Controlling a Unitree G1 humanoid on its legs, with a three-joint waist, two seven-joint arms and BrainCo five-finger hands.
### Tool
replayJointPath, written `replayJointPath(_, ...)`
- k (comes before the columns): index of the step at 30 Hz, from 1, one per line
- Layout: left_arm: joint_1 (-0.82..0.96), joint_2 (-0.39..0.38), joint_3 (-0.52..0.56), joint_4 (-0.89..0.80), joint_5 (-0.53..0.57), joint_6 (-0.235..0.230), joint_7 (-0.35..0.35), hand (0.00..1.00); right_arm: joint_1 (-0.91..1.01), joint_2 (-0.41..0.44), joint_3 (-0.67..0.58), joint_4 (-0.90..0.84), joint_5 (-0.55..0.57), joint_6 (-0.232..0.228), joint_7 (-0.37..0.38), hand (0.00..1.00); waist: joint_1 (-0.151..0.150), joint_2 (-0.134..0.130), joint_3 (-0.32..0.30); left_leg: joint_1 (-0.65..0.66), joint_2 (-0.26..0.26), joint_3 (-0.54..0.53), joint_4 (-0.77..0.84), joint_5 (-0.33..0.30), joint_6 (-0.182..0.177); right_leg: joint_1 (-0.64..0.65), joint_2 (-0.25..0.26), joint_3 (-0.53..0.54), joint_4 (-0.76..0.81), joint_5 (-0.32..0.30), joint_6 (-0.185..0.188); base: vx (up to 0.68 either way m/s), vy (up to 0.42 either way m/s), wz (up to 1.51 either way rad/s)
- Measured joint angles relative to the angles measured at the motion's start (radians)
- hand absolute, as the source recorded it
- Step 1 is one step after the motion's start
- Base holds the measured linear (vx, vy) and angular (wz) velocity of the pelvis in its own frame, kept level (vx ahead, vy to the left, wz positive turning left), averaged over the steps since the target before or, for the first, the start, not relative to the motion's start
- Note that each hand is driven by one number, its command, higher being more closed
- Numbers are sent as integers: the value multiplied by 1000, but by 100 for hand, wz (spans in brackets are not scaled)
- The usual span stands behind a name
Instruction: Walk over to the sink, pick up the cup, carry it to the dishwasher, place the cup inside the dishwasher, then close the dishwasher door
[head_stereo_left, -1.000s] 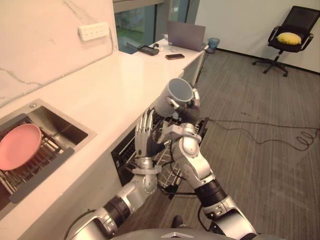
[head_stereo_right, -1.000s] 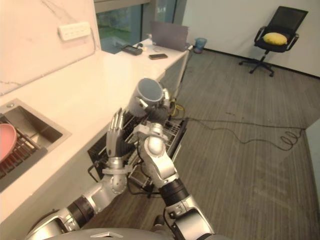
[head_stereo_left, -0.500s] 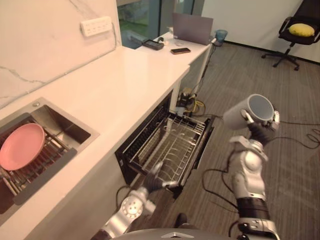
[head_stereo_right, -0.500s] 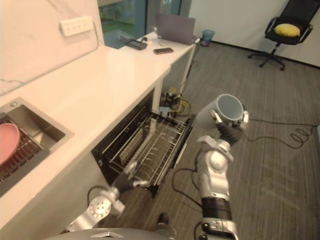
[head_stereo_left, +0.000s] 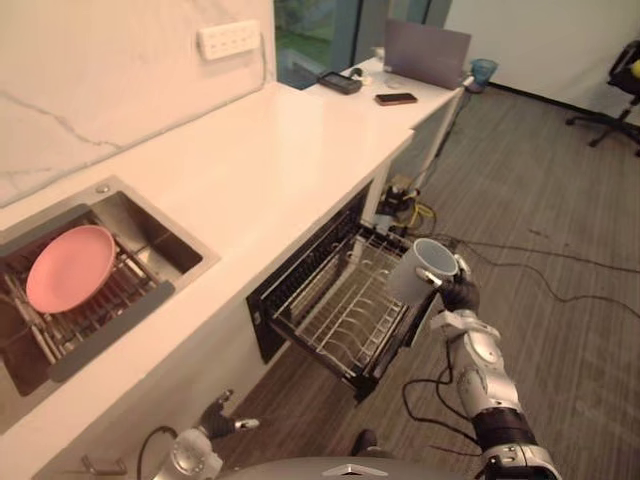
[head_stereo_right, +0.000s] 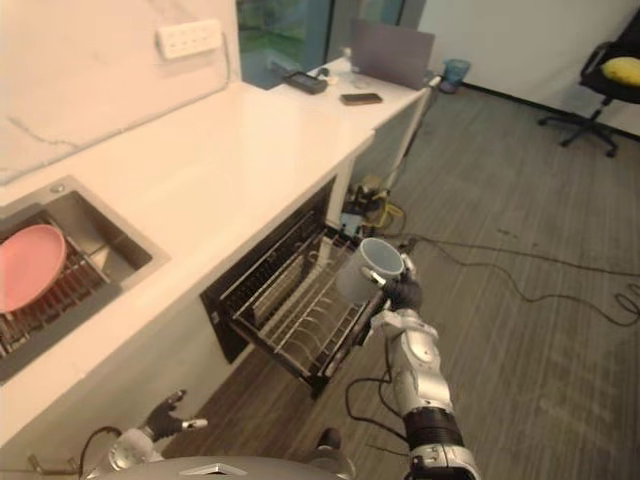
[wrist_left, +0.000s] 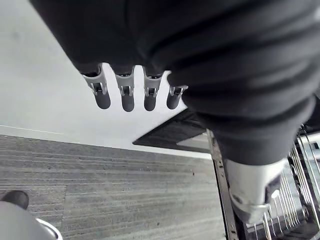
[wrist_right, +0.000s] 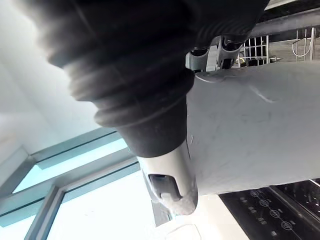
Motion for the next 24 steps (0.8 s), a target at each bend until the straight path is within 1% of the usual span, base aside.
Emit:
replayJointPath(1, 13, -8, 35, 10, -40, 1, 13, 0, -4, 0, -1, 5, -6, 7, 1, 100, 6, 2, 3, -3, 0, -5, 0, 1, -1, 0, -1, -4, 0, -1, 1, 35, 1, 13)
replayJointPath(3, 34, -18, 70, 21, -75, 2, 38, 0, -4, 0, 0, 5, -30, 23, 7, 100, 8, 3, 4, -15, -1, -22, 1, 3, 0, 0, -5, -26, 0, -2, 3, 34, -2, 24)
replayJointPath(4, 48, -23, 94, 30, -107, 5, 57, 0, -6, 0, 0, 5, -45, 33, 9, 100, 14, 1, 10, -21, -1, -32, 1, 5, 1, 0, -6, -33, 0, -3, 4, 35, -10, 40)
replayJointPath(5, 65, -32, 130, 31, -149, 15, 76, 0, -11, 2, 1, 6, -69, 52, 13, 100, 18, -2, 21, -34, -1, -50, 1, 10, 2, 2, -8, -53, 2, -3, 4, 24, -10, 33)
replayJointPath(6, 68, -35, 136, 31, -156, 18, 78, 0, -13, 1, 1, 6, -73, 57, 13, 100, 20, -3, 23, -37, -1, -54, 1, 11, 2, 3, -8, -56, 2, -3, 4, 23, -16, 37)
replayJointPath(7, 77, -43, 167, 32, -183, 42, 78, 0, -26, 2, 4, 19, -82, 81, 15, 100, 27, -7, 28, -48, -1, -70, 2, 16, 2, 2, -8, -70, 4, -5, 3, 18, -23, 34)
replayJointPath(8, 85, -48, 191, 33, -189, 65, 72, 0, -54, 1, 11, 64, -92, 102, 16, 100, 32, -12, 33, -56, 1, -83, 2, 21, 2, 5, -8, -84, 6, -8, 2, 15, -27, 35)
replayJointPath(9, 88, -50, 199, 33, -189, 74, 69, 0, -69, -1, 19, 92, -98, 110, 16, 100, 38, -15, 38, -58, 2, -91, 3, 23, 2, 7, -8, -89, 6, -10, 1, 0, -36, 39)
replayJointPath(11, 87, -52, 225, 33, -191, 131, 35, 0, -126, -3, 42, 188, -122, 157, 33, 100, 52, -20, 59, -84, 7, -116, 17, 29, 3, 10, -8, -116, 6, -14, -4, -25, -35, 35)
replayJointPath(12, 87, -52, 232, 33, -191, 144, 24, 0, -140, -3, 47, 208, -131, 165, 43, 100, 56, -21, 67, -91, 8, -123, 23, 29, 3, 10, -8, -121, 6, -15, -5, -48, -37, 33)
replayJointPath(13, 86, -55, 245, 34, -193, 170, 5, 0, -170, -5, 64, 243, -152, 179, 58, 100, 62, -22, 86, -108, 12, -134, 33, 32, 4, 9, -8, -135, 7, -17, -8, -45, -33, 28)
replayJointPath(14, 84, -54, 251, 34, -198, 181, -4, 0, -188, -7, 74, 258, -159, 188, 65, 100, 63, -23, 98, -120, 15, -142, 43, 32, 4, 7, -8, -140, 7, -18, -10, -108, -62, 35)
replayJointPath(15, 71, -54, 271, 34, -215, 201, -21, 0, -235, -9, 84, 303, -170, 199, 86, 100, 67, -27, 120, -153, 21, -156, 60, 36, 4, -9, -6, -151, 7, -22, -19, -107, -58, 30)
replayJointPath(17, 33, -51, 296, 42, -236, 226, -46, 0, -313, -32, 117, 361, -177, 199, 104, 100, 76, -32, 156, -210, 32, -171, 91, 40, 6, -40, -1, -159, 8, -22, -35, -142, -69, 27)
replayJointPath(19, -32, -45, 326, 60, -264, 251, -62, 0, -418, -75, 155, 398, -176, 203, 125, 100, 95, -31, 223, -267, 55, -189, 127, 41, 6, -78, 10, -161, 30, -23, -47, -145, -60, 15)
replayJointPath(21, -57, -45, 341, 71, -288, 267, -61, 0, -457, -86, 157, 397, -176, 211, 125, 100, 100, -34, 249, -294, 68, -204, 140, 46, 3, -105, 11, -162, 69, -43, -54, -70, -24, 14)
replayJointPath(22, -71, -42, 350, 71, -301, 278, -59, 0, -476, -91, 159, 397, -176, 219, 125, 100, 101, -39, 268, -304, 75, -213, 145, 50, 0, -118, 10, -161, 100, -60, -59, -38, -17, 17)
replayJointPath(24, -85, -36, 360, 71, -327, 283, -54, 0, -498, -96, 193, 398, -177, 230, 124, 100, 106, -51, 289, -319, 84, -221, 145, 60, -5, -143, 7, -157, 142, -83, -65, -30, -11, 13)
